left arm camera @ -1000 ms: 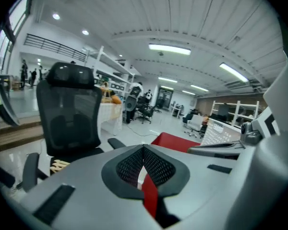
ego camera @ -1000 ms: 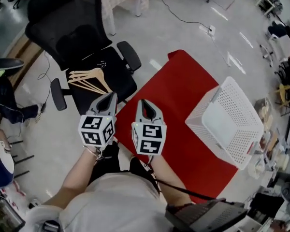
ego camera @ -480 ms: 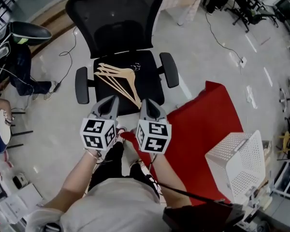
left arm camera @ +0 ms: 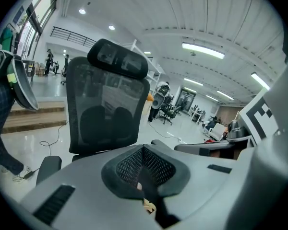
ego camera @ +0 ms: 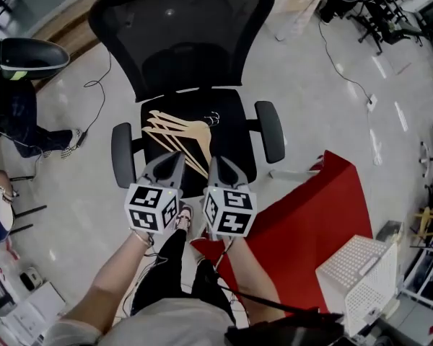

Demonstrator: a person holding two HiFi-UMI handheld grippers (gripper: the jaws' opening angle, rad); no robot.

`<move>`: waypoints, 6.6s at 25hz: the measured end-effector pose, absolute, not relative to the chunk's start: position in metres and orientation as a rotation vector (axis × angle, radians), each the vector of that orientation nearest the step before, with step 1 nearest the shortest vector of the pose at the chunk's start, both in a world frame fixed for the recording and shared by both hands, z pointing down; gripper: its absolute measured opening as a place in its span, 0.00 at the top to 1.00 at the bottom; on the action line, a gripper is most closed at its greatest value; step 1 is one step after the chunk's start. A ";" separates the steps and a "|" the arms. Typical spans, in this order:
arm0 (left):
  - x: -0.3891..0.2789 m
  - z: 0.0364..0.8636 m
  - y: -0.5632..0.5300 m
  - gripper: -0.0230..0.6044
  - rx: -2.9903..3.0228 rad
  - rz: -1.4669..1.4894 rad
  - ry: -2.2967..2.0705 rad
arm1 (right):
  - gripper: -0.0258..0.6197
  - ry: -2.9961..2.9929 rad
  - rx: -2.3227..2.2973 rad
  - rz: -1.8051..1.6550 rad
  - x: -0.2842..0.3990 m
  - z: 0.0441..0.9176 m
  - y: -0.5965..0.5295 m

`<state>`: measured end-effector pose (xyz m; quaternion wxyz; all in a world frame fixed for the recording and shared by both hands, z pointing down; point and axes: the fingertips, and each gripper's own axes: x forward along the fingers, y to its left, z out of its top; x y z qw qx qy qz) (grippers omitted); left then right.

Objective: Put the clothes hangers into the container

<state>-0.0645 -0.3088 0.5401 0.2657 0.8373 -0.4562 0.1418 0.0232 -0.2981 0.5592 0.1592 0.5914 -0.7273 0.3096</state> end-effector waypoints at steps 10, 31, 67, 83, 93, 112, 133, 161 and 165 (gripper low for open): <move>-0.087 0.684 -0.390 0.96 2.154 0.485 -1.237 | 0.93 -1.956 1.673 0.999 0.009 0.699 -0.378; -0.103 0.888 -0.407 0.96 1.968 0.562 -1.208 | 0.84 -1.735 1.515 1.043 0.003 0.912 -0.402; -0.106 0.943 -0.393 0.96 1.889 0.581 -1.219 | 0.74 -1.702 1.372 0.832 0.011 0.972 -0.406; -0.099 0.871 -0.391 0.96 1.968 0.551 -1.215 | 0.75 -1.707 1.427 0.890 0.020 0.908 -0.402; -0.081 0.770 -0.380 0.96 2.090 0.543 -1.204 | 0.75 -1.713 1.580 0.839 0.048 0.797 -0.402; -0.039 0.521 -0.361 0.96 2.403 0.339 -1.205 | 0.75 -1.800 1.952 0.610 0.104 0.516 -0.389; 0.062 0.326 -0.303 0.96 2.746 0.137 -0.967 | 0.75 -1.801 2.367 0.470 0.184 0.294 -0.308; 0.359 0.250 -0.006 0.96 2.977 0.115 -0.229 | 0.75 -1.134 2.812 0.402 0.473 0.221 0.060; 0.393 0.244 0.037 0.96 2.993 0.104 -0.141 | 0.75 -1.073 2.862 0.411 0.504 0.222 0.107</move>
